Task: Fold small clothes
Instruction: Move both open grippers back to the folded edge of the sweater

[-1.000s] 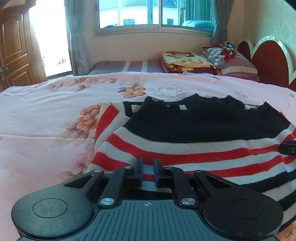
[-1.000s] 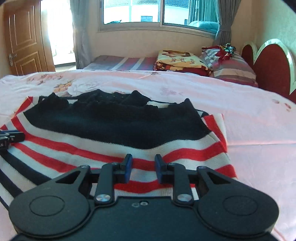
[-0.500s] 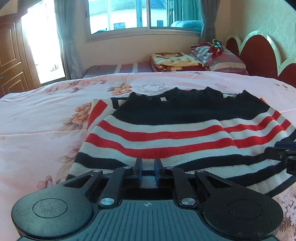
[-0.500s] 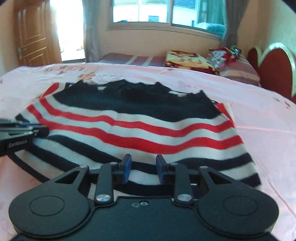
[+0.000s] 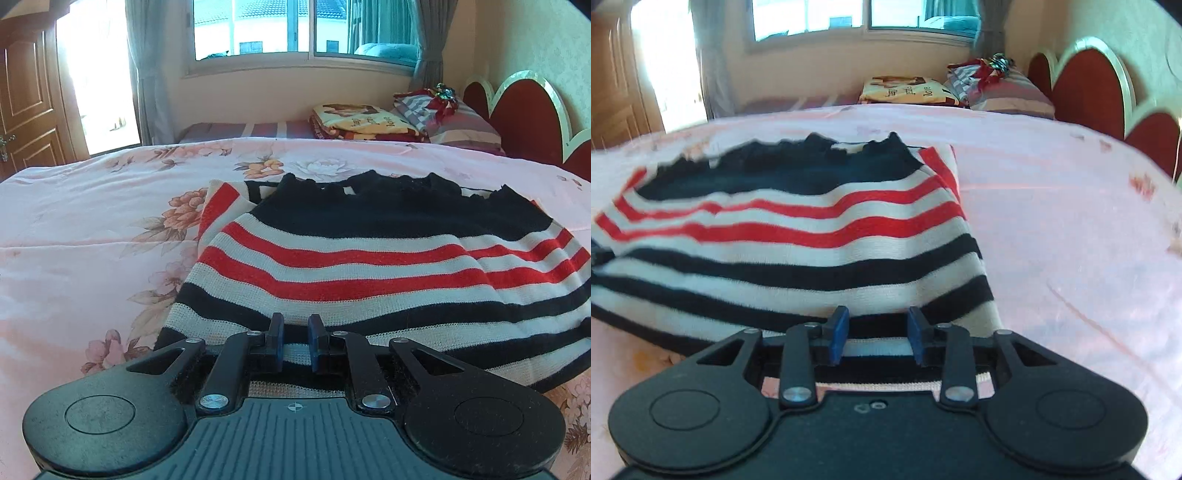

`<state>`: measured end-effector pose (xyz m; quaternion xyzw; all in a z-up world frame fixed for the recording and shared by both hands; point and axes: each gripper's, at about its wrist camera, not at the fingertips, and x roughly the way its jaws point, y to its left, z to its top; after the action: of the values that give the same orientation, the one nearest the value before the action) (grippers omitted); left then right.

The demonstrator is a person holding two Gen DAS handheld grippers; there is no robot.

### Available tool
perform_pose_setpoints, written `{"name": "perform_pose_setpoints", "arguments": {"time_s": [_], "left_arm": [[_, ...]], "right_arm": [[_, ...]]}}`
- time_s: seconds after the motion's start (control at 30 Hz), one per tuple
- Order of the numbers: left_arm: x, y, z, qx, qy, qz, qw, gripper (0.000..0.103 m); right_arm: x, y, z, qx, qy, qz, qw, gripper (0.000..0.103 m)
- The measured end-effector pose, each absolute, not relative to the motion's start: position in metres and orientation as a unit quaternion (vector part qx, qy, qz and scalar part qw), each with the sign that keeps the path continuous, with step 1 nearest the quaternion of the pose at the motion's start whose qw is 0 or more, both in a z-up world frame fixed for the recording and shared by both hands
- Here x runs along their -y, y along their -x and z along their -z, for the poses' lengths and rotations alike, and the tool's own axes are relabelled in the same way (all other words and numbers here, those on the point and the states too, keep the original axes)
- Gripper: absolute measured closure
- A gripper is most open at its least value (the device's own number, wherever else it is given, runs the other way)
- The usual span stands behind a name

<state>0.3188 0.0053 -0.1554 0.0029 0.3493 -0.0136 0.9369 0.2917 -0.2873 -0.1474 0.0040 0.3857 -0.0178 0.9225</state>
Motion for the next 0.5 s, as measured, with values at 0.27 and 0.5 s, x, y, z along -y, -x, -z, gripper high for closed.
{"name": "perform_pose_setpoints", "arguments": {"time_s": [0.27,0.5], "left_arm": [[0.017,-0.306,0.14,-0.341,-0.006,0.04,0.939,0.089],[0.017,-0.309,0.152,-0.344,-0.002,0.044,0.938,0.082]], "right_arm": [[0.257,-0.282,0.132,-0.363,0.002,-0.006,0.932,0.069],[0.219,-0.294,0.132,-0.36,0.007,-0.051,0.932,0.067]]}}
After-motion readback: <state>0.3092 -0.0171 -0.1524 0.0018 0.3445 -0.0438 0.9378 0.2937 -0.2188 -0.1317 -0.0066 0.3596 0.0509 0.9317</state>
